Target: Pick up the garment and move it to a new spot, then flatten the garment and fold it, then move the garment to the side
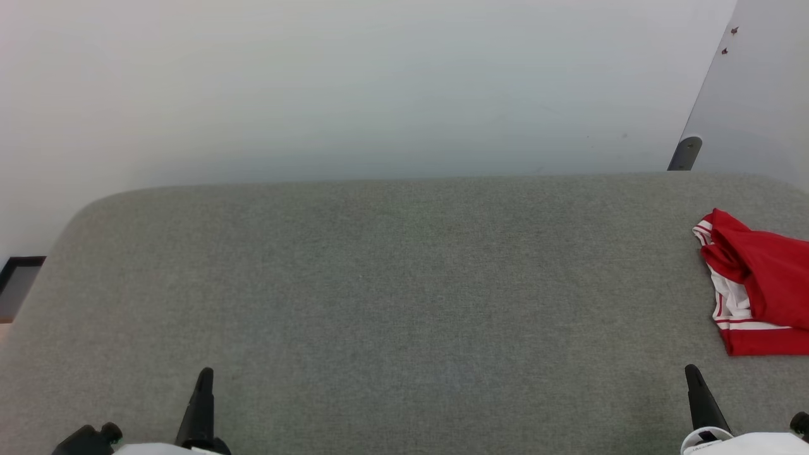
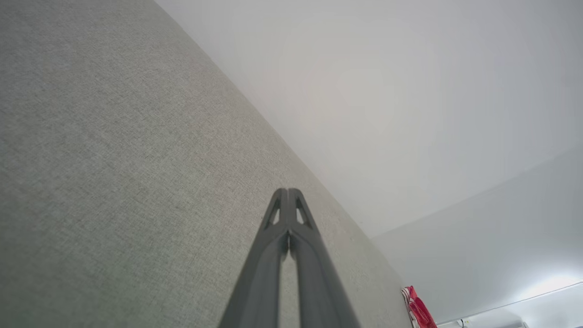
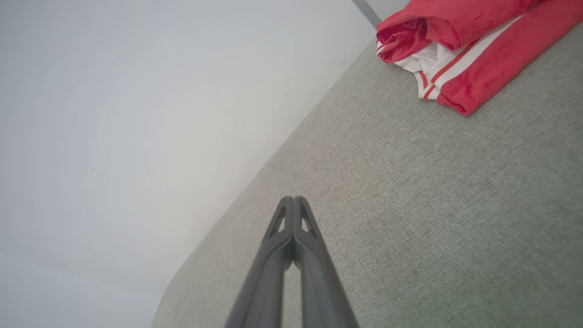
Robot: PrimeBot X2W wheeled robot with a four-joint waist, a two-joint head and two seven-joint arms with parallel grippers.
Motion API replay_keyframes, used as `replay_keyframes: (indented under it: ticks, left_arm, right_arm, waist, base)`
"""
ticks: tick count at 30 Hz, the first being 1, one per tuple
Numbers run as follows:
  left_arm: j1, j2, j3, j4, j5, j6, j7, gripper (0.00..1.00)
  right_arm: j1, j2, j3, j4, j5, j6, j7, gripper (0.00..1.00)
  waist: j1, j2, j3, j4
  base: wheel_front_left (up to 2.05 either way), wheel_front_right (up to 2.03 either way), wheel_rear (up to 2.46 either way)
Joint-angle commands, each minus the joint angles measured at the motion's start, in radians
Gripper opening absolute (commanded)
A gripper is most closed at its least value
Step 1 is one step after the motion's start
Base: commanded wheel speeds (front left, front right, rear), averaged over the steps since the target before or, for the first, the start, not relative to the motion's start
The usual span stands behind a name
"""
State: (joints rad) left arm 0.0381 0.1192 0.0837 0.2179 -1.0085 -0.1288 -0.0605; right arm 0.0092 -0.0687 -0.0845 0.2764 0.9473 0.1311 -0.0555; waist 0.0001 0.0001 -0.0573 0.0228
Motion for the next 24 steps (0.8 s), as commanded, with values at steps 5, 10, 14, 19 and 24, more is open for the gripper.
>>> replay_keyframes:
  ticks: [5, 10, 14, 19, 24]
  left_arm:
    - [-0.034, -0.003, 0.008, -0.004, -0.065, -0.001, 0.018, 0.00]
    - [-0.045, -0.010, 0.010, -0.002, -0.115, -0.002, 0.032, 0.00]
    - [-0.054, -0.014, 0.012, 0.001, -0.154, -0.002, 0.044, 0.00]
    - [-0.065, -0.020, 0.014, 0.003, -0.200, -0.002, 0.058, 0.00]
    - [-0.074, -0.025, 0.016, 0.006, -0.243, -0.002, 0.070, 0.00]
  right_arm:
    - [-0.034, 0.001, -0.005, -0.016, 0.076, 0.000, 0.017, 0.00]
    - [-0.042, 0.003, -0.008, -0.017, 0.130, 0.000, 0.032, 0.00]
    - [-0.050, 0.004, -0.010, -0.019, 0.172, 0.000, 0.043, 0.00]
    - [-0.056, 0.005, -0.013, -0.020, 0.223, 0.000, 0.057, 0.00]
    - [-0.064, 0.007, -0.015, -0.022, 0.273, 0.000, 0.068, 0.00]
  waist:
    - [0.0000, -0.0001, 0.004, -0.002]
    - [0.0000, -0.0001, 0.008, -0.003]
    - [0.0000, -0.0001, 0.011, -0.004]
    - [0.0000, -0.0001, 0.015, -0.006]
    - [0.0000, -0.0001, 0.019, -0.007]
  base:
    - [0.00, 0.00, 0.00]
    - [0.00, 0.00, 0.00]
    - [0.00, 0.00, 0.00]
    - [0.00, 0.00, 0.00]
    - [0.00, 0.00, 0.00]
